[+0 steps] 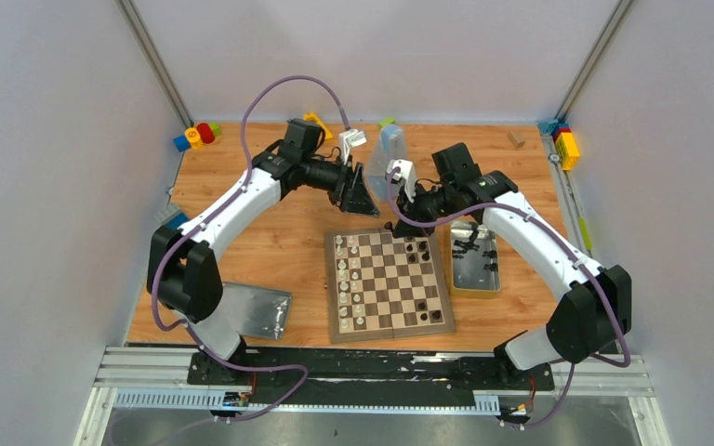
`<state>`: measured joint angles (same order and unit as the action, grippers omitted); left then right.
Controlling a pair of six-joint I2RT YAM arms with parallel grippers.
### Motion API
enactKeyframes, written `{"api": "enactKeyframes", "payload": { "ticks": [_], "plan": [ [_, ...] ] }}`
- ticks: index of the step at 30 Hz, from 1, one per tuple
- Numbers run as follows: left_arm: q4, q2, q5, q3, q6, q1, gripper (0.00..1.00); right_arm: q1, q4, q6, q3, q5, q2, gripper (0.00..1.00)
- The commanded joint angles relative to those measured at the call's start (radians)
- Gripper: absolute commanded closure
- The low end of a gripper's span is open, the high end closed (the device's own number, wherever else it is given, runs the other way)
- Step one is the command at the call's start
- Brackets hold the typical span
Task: Set up the chess pieces on the board
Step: Place the chess piece on the chessboard.
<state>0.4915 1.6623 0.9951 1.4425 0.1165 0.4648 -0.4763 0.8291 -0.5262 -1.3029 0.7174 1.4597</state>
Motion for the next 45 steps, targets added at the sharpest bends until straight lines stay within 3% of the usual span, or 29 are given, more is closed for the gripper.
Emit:
{"api": "enactKeyframes", "payload": {
  "ticks": [1,14,45],
  "plan": [
    [0.03,0.026,0.036,0.071,0.05,0.041,0.15,-0.008,-0.081,0.038,-0.042,0.029,0.005,1.0],
    [0.08,0.11,-0.015,0.114,0.046,0.079,0.3,-0.013,-0.1,0.064,-0.023,0.006,-0.002,1.0],
    [0.131,0.162,0.012,0.17,0.009,0.11,0.67,-0.028,-0.104,0.067,-0.012,-0.044,0.02,1.0]
  ]
}}
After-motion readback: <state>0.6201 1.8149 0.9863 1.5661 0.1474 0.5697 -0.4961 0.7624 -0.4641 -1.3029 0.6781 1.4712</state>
